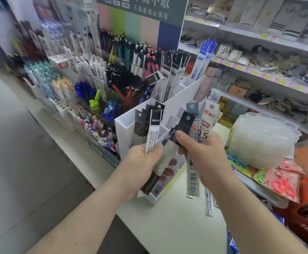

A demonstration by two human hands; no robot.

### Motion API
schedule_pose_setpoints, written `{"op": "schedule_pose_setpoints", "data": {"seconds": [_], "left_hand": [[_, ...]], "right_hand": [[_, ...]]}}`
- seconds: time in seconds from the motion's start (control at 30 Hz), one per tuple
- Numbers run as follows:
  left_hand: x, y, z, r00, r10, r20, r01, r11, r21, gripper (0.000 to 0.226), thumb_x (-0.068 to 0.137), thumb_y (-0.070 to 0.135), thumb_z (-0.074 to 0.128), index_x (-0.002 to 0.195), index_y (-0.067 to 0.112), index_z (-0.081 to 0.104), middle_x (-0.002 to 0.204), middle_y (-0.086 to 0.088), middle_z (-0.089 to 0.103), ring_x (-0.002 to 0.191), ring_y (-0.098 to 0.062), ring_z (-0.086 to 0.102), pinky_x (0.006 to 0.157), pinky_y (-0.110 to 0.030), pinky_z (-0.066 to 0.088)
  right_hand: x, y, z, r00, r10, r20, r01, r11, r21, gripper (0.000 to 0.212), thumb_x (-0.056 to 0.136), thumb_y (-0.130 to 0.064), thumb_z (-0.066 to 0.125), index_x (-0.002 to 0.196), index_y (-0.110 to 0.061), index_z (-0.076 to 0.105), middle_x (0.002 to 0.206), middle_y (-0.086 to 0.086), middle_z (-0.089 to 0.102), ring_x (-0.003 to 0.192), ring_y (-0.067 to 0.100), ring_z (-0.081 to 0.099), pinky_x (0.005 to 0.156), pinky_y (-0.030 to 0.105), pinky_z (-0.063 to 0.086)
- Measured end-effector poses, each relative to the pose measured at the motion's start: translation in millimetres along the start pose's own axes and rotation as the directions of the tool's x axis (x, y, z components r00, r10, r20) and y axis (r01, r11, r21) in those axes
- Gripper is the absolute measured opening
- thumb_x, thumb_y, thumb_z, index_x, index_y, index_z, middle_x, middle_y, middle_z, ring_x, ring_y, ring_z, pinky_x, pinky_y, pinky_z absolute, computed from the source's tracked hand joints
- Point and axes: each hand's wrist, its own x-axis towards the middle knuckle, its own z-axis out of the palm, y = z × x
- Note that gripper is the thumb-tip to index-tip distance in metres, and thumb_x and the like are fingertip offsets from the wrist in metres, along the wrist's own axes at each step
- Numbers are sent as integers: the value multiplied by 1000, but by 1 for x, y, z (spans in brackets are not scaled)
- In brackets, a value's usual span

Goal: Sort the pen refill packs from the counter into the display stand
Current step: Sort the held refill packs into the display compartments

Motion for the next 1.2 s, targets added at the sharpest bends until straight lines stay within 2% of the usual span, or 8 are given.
{"op": "schedule_pose_setpoints", "data": {"seconds": [0.17,0.27,0.37,0.57,0.67,0.87,1.07,1.2], "left_hand": [[-6,5,-37,917,106,-385,-111,994,9,36,104,29,44,82,14,67,60,6,64,49,-8,56,48,-24,42],[-12,11,-55,883,107,-458,-167,982,-92,48,105,39,35,88,9,68,52,5,44,45,-6,35,42,-18,28],[-15,15,-66,881,126,-457,-221,962,-159,43,105,25,31,94,7,68,57,3,42,52,-10,30,50,-24,19],[-20,22,-69,909,185,-374,-261,951,-164,25,104,9,42,96,13,65,66,6,62,59,-8,57,59,-23,50],[-21,26,-68,912,239,-333,-303,940,-156,24,99,4,47,99,11,70,75,-5,67,70,-22,64,73,-35,57],[-18,45,-58,909,331,-254,-366,925,-102,25,92,0,59,94,18,77,82,-7,75,67,-24,69,66,-34,61],[-3,60,-43,918,393,-49,-380,908,175,20,92,9,67,105,21,77,92,-3,77,87,-22,74,78,-35,59],[15,72,-44,872,461,-165,-398,864,307,15,93,15,66,94,24,78,83,6,77,76,-4,69,72,-21,53]], "right_hand": [[14,-20,9,964,-246,-104,243,969,-42,7,92,-10,67,86,-7,68,57,-5,66,52,4,59,51,15,46],[20,-24,19,938,-336,-89,321,936,-144,8,91,-17,71,86,-12,69,59,-10,68,56,5,64,54,19,50],[27,-13,33,889,-458,-26,426,845,-324,27,88,-32,68,77,-8,64,64,9,65,62,30,62,57,40,52],[35,18,54,844,-509,166,521,708,-477,31,84,-30,67,60,-23,49,47,-10,38,48,14,31,45,25,25],[38,35,53,858,-448,252,509,669,-542,36,84,-24,73,63,-12,47,49,-9,31,53,15,28,48,29,23],[30,-8,44,951,-309,31,307,920,-245,23,77,-17,82,67,-10,63,51,-10,52,50,6,47,50,20,43],[31,-38,44,946,-277,168,294,953,-79,28,92,-10,68,66,-17,60,53,-12,49,50,2,43,51,15,38],[42,-51,23,959,-277,56,280,958,-65,32,94,-16,65,64,-25,62,55,-8,57,54,8,52,55,23,45]]}}
